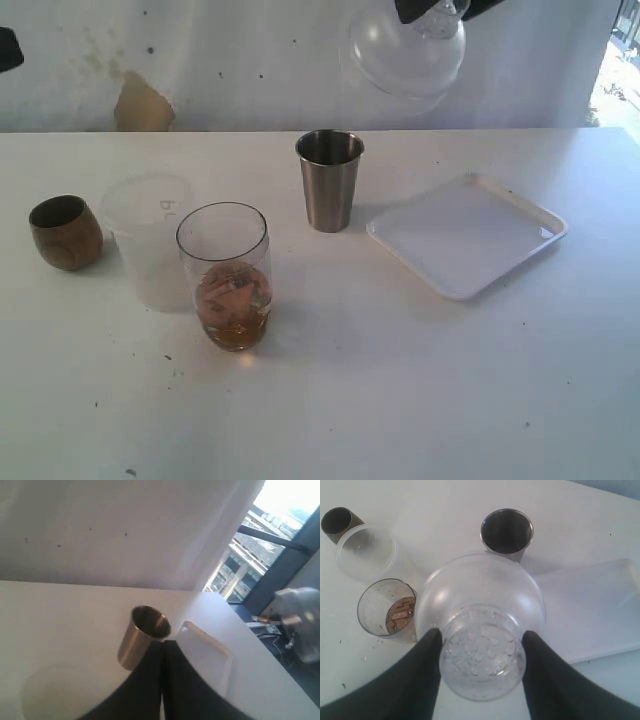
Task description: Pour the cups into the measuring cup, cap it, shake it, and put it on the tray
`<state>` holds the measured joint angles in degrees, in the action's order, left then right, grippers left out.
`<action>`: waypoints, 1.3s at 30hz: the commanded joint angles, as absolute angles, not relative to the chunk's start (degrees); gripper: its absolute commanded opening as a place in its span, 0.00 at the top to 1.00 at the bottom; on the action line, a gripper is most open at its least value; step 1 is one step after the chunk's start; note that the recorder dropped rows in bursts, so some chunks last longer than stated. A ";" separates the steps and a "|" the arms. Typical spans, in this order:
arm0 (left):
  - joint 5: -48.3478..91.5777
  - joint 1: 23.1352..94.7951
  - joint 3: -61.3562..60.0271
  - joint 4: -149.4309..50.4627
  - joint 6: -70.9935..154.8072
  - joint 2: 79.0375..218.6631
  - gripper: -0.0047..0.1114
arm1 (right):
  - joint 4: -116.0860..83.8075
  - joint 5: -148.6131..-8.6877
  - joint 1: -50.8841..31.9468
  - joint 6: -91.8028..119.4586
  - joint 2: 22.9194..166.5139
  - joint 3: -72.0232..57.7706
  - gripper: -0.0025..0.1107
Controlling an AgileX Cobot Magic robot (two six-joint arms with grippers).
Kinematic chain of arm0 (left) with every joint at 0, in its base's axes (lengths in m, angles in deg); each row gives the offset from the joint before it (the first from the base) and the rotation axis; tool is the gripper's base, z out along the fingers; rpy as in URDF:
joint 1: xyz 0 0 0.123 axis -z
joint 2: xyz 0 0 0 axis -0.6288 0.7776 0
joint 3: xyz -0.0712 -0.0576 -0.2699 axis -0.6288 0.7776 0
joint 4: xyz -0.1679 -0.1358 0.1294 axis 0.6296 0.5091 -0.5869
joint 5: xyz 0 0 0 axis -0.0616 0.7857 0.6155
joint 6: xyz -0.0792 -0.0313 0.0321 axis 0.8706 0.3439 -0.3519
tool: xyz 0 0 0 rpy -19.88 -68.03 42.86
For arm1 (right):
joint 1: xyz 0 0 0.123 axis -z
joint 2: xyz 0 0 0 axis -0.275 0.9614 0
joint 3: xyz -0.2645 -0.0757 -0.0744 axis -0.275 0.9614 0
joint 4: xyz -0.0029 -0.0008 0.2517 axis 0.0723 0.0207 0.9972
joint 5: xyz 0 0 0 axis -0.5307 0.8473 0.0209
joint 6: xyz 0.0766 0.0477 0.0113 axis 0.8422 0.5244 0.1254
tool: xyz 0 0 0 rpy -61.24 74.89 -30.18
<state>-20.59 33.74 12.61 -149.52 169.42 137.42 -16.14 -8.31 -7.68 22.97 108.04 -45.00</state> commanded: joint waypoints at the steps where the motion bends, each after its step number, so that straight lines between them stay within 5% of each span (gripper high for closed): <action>1: -1.21 34.10 6.61 -149.43 165.65 145.05 0.96 | -16.14 -8.69 -7.38 22.63 107.82 -44.80 0.98; 7: 31.70 34.10 6.29 -148.67 148.29 147.32 0.96 | -17.98 -8.69 -7.38 22.64 107.83 -44.80 0.98; 11: 52.55 35.19 2.37 -128.27 110.10 151.93 0.96 | -18.27 -8.69 -7.38 22.64 108.43 -44.80 0.98; 18: 86.97 27.66 -23.73 -36.75 45.21 168.24 0.96 | -19.06 -8.69 -7.38 22.64 108.47 -44.80 0.98; 20: 91.58 28.45 -29.27 -25.44 43.94 171.61 0.96 | -20.05 -8.69 -7.38 22.64 108.47 -44.80 0.98; 24: 91.58 41.33 -34.12 -31.98 44.17 171.93 0.94 | -20.93 -8.69 -7.38 22.64 108.47 -44.80 0.98; 26: 91.58 52.00 -35.38 -45.29 47.95 172.95 0.80 | -20.93 -8.69 -7.38 22.64 108.47 -44.80 0.98; 30: 91.58 61.81 -34.63 -48.30 54.62 174.87 0.47 | -20.93 -8.69 -7.38 22.64 108.47 -44.80 0.98; 39: 91.58 69.60 -27.00 -47.42 59.43 177.80 0.45 | -20.93 -8.69 -7.38 22.64 108.47 -44.80 0.98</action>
